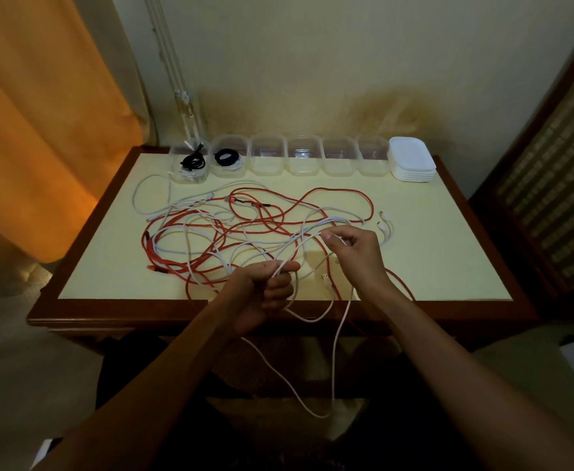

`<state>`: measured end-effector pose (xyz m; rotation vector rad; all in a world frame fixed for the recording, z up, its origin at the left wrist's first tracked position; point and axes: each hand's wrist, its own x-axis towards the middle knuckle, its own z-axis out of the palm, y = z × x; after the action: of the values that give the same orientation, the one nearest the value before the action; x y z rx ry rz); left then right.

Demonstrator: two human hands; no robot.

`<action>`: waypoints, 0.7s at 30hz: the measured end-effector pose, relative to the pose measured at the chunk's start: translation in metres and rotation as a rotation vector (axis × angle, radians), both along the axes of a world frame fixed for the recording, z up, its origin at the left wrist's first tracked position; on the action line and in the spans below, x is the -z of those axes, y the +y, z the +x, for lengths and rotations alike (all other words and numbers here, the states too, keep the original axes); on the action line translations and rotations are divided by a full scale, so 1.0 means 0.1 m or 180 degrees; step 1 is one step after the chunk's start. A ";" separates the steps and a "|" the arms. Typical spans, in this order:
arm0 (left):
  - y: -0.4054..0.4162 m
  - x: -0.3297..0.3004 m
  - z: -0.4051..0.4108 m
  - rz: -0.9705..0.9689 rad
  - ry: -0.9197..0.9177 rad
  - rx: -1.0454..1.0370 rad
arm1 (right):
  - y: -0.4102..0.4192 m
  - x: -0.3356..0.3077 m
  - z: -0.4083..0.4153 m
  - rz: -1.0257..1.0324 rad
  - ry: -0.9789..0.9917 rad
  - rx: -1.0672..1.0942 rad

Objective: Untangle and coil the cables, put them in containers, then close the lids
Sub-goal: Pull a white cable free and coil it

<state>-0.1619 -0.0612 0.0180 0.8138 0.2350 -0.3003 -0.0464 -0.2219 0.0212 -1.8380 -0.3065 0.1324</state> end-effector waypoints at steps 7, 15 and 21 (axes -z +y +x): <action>0.00 0.00 0.01 0.0492 -0.0176 0.0282 | 0.01 0.27 -0.02 -0.0540 -0.0015 -0.0267; -0.05 -0.02 0.07 -0.0303 0.0062 -0.0638 | 0.05 0.50 -0.46 -0.1157 -0.0387 -0.1329; 0.09 0.17 0.13 -0.0258 0.0431 -0.1720 | -0.05 0.30 -0.73 -0.1282 0.0378 -0.2475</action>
<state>-0.1489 -0.0525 0.0012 0.6220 0.5531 0.1442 -0.1194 -0.2270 -0.0084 -1.9967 -0.9539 0.8888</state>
